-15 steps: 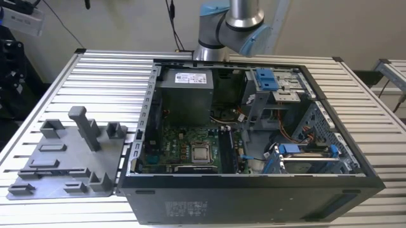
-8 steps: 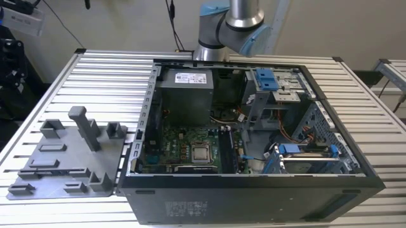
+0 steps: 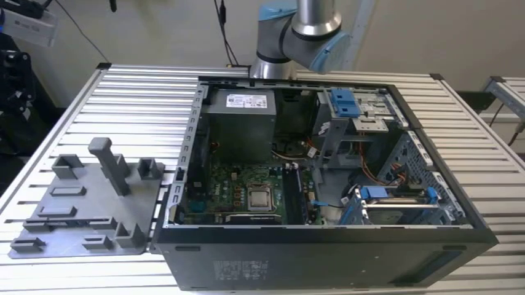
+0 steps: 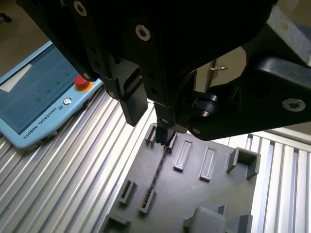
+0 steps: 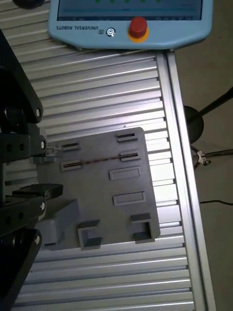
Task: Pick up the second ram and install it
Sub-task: 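Pick up the second ram and move it above second insertion slot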
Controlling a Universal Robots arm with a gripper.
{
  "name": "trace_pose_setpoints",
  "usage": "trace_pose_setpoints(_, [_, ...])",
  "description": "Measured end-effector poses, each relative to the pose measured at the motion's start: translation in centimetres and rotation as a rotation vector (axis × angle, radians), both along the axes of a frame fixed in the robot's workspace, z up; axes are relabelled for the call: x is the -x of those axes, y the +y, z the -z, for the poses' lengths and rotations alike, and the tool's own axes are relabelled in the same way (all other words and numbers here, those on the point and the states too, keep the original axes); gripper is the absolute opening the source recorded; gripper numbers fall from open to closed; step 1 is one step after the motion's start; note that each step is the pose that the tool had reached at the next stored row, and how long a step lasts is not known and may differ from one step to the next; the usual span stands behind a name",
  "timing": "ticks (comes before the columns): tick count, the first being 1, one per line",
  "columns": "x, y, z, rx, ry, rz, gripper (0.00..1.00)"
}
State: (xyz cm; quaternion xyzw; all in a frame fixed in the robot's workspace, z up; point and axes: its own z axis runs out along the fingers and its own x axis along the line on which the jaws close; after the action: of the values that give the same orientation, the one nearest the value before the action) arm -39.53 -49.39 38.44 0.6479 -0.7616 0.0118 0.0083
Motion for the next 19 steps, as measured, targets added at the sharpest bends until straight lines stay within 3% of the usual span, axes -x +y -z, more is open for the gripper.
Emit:
trace_pose_setpoints(1, [0.00,0.00,0.01,-0.0127,0.0000,0.000,0.36])
trace_pose_setpoints(2, [0.00,0.01,0.03,-0.0158,0.0011,0.000,0.36])
trace_pose_setpoints(11, [0.07,0.00,0.44,-0.0193,0.0074,-0.011,0.36])
trace_pose_setpoints(19, [0.08,0.00,0.63,-0.0196,0.0072,-0.013,0.36])
